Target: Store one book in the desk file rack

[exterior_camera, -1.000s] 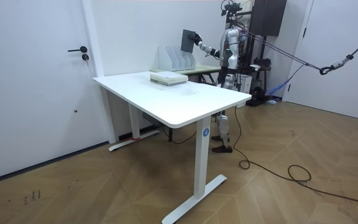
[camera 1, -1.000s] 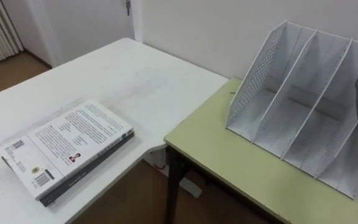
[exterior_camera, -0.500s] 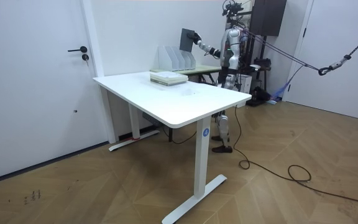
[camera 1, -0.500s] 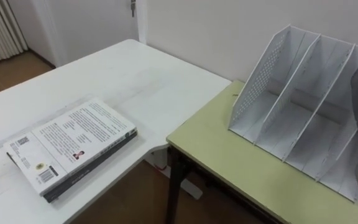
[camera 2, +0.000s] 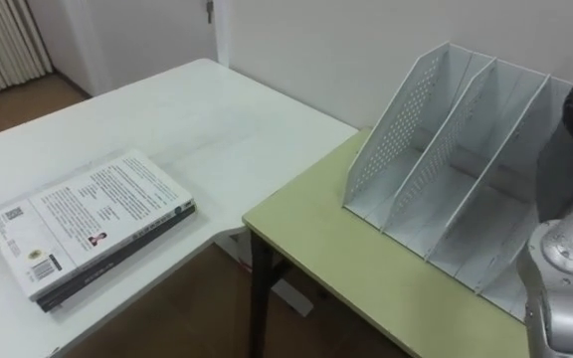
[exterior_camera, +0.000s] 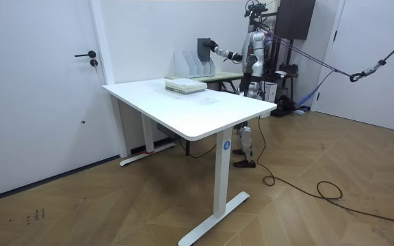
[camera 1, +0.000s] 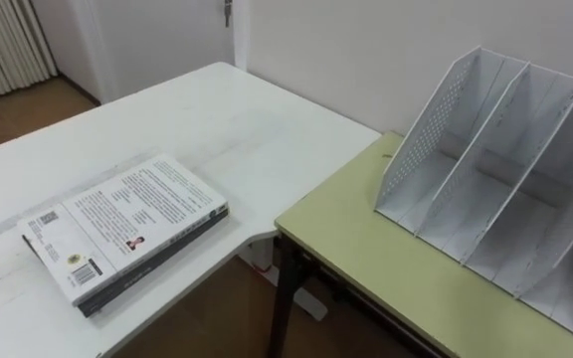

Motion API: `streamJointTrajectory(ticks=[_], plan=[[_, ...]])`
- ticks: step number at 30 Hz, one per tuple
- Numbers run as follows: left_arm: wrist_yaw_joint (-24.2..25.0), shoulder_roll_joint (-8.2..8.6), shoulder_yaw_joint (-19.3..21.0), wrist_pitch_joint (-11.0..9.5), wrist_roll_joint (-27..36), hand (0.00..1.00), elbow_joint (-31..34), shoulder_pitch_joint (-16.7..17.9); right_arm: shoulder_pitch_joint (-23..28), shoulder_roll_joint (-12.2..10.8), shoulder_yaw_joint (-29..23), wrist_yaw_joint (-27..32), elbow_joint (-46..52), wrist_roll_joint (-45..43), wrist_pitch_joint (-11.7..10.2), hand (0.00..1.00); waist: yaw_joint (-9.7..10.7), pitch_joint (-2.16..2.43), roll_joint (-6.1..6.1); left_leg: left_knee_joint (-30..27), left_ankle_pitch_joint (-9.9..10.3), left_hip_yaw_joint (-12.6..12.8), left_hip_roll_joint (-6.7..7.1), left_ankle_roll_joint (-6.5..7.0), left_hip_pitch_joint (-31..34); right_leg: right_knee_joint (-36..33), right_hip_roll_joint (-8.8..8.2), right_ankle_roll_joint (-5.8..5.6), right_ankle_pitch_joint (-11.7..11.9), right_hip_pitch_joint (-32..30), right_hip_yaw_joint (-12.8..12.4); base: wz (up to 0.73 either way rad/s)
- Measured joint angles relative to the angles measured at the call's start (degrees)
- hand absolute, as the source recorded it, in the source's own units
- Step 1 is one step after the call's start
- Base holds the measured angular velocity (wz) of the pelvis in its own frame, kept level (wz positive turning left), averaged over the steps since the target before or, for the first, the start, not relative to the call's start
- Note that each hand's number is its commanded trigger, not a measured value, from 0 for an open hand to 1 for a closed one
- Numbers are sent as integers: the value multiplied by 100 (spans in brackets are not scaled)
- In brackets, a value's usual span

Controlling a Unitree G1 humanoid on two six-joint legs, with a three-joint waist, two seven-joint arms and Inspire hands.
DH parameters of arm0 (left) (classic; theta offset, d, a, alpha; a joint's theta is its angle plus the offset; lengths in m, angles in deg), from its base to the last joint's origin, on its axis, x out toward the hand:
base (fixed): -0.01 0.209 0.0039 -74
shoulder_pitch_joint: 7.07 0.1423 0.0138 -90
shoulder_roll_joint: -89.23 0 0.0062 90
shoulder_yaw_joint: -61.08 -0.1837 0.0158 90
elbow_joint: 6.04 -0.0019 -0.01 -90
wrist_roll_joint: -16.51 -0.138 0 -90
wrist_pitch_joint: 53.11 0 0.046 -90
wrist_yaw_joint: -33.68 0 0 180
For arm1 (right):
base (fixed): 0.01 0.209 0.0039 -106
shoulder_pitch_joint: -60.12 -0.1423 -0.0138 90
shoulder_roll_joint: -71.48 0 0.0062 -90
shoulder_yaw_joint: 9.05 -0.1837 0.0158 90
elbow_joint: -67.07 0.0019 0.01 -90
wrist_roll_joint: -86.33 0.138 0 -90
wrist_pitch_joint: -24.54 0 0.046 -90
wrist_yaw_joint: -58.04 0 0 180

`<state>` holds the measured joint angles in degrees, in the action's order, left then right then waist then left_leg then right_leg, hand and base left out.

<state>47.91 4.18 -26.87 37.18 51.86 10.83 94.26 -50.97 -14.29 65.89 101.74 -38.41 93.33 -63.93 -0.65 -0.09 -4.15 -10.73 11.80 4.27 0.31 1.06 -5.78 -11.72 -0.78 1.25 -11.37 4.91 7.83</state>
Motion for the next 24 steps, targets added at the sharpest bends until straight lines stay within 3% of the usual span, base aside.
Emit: streamJointTrajectory(ticks=[6,13,18,23,24], plan=[[2,-91,1,238,-23,0,184,14,-291,79,8,-297,-547,699,383,100,22,7,-54,-4,0,-30,4,0,15,12,-6,-3,-3,-8,19,0],[-57,-174,28,424,-221,0,453,94,-530,286,8,-327,-1121,744,599,100,50,54,-74,-7,-3,-57,25,6,44,8,-22,-15,-6,-20,24,1],[-106,-176,359,662,-440,0,515,133,-789,761,7,-515,-1720,702,821,100,45,69,-82,-24,-3,-140,28,6,80,18,-25,-15,-6,-9,111,9],[-109,-171,473,749,-628,0,675,184,-879,1017,-1,-777,-1998,668,943,100,51,73,-75,-57,-3,-131,28,6,90,14,-27,-15,-6,-4,110,0],[-111,-172,488,786,-627,0,680,184,-879,1051,-1,-817,-1998,667,996,75,57,80,-69,-57,-3,-126,28,6,85,8,-30,-15,-6,-4,108,0]])
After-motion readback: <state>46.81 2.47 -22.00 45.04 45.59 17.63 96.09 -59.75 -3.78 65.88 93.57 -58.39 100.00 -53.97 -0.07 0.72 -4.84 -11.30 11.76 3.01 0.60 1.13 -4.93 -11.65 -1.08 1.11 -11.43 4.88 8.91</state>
